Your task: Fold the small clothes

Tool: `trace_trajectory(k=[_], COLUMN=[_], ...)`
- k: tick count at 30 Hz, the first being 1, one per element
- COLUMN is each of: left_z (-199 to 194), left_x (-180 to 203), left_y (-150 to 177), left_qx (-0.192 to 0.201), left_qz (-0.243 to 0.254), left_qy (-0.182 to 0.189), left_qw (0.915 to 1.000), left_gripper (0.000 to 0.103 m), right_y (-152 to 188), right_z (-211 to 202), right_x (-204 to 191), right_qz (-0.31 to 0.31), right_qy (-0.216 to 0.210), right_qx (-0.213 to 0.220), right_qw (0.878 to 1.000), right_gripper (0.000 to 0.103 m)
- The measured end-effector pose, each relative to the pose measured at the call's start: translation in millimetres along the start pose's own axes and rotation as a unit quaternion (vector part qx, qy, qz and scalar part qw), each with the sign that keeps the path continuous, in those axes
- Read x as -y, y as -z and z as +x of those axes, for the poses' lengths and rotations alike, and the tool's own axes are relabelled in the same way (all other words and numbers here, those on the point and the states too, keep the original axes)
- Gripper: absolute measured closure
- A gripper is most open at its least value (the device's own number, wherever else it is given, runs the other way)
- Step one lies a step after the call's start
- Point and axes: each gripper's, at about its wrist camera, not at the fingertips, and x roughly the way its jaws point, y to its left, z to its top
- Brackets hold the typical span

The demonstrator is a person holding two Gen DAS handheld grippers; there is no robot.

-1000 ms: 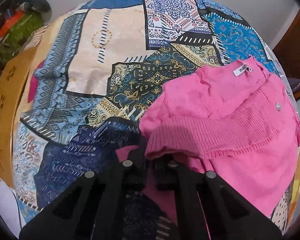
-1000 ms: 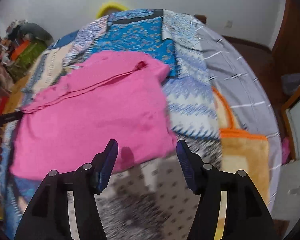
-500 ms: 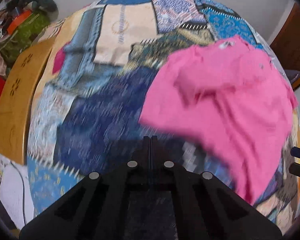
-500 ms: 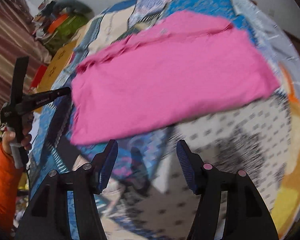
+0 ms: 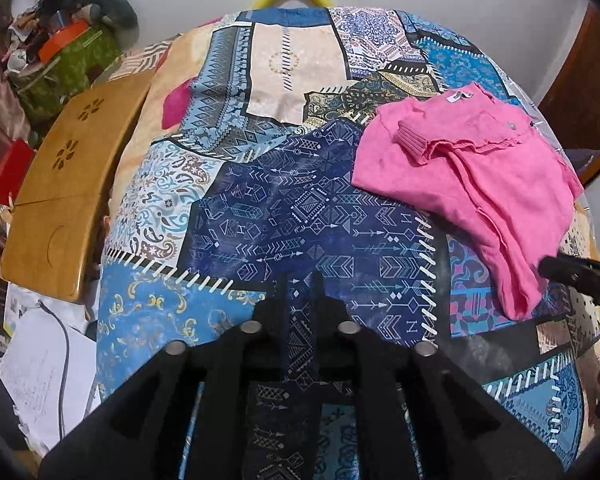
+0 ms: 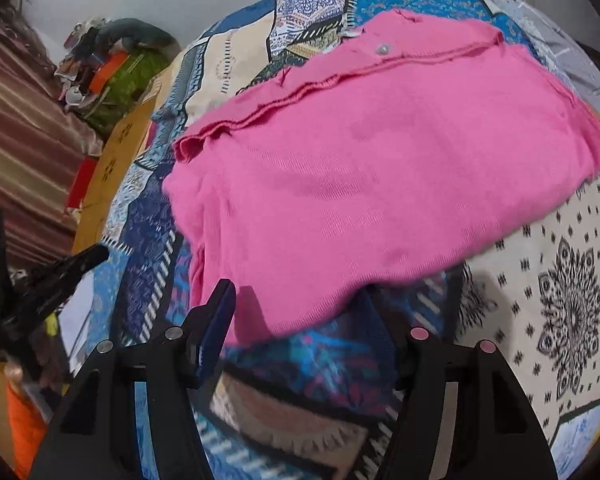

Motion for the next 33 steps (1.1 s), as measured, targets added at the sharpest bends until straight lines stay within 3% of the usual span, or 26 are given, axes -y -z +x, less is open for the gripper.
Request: trace_trajectory(k=[1,2,3,4,6,11,16,27,33], left_z=[1,2,2,1,0,-3,-3,15,37], left_x=[0,1,1,3,6,15,33,99,131], left_y=[-1,-1,-1,-1,0,-1,-5,-24,-41], left_qx=[-0.002,-0.002,-0.001,0.001,0.004,-0.01,-0.017,-0.042,-0.075], left_qz=[0.0,0.0,0.001,0.003,0.008,0.016,0.025,0.053,0.043], left_qy=[0.001,0.003,0.003,0.0,-0.007,0.001,0.004,0.039,0.069], left_qw=[1.0,1.0,1.0,1.0,0.9999,0.9998,0.9995,0.997,0.9938], left_gripper=[0.075,0.07,0.059,0.05,0.039,0.031,0.026,0.026,0.026], right_y=[-2,-3,-3,-3,-3,4,24,49,55], right_z=[2,2,2,1,1,-6,-22,-70,-87], right_x=[-3,-5,-6,-5,-3,-2,6,101,140], right_qz=[-0.006,-0.011,-0.016,-0.021,-0.03,-0.055,-0.088,-0.03,-0.017], right_qy=[0.009,0.016,0.025,0.028,0.02,0.001,0.013,0.037,0.091], right_qx=[0.006,0.01,0.014,0.015,0.012,0.0,0.001,-0.007,-0.003], right_qw=[1.0,1.0,0.999,0.999,0.999,0.998,0.996,0.999,0.996], right_gripper=[0.047,0.055,0.068,0.074,0.095,0.098,0.098,0.098,0.097])
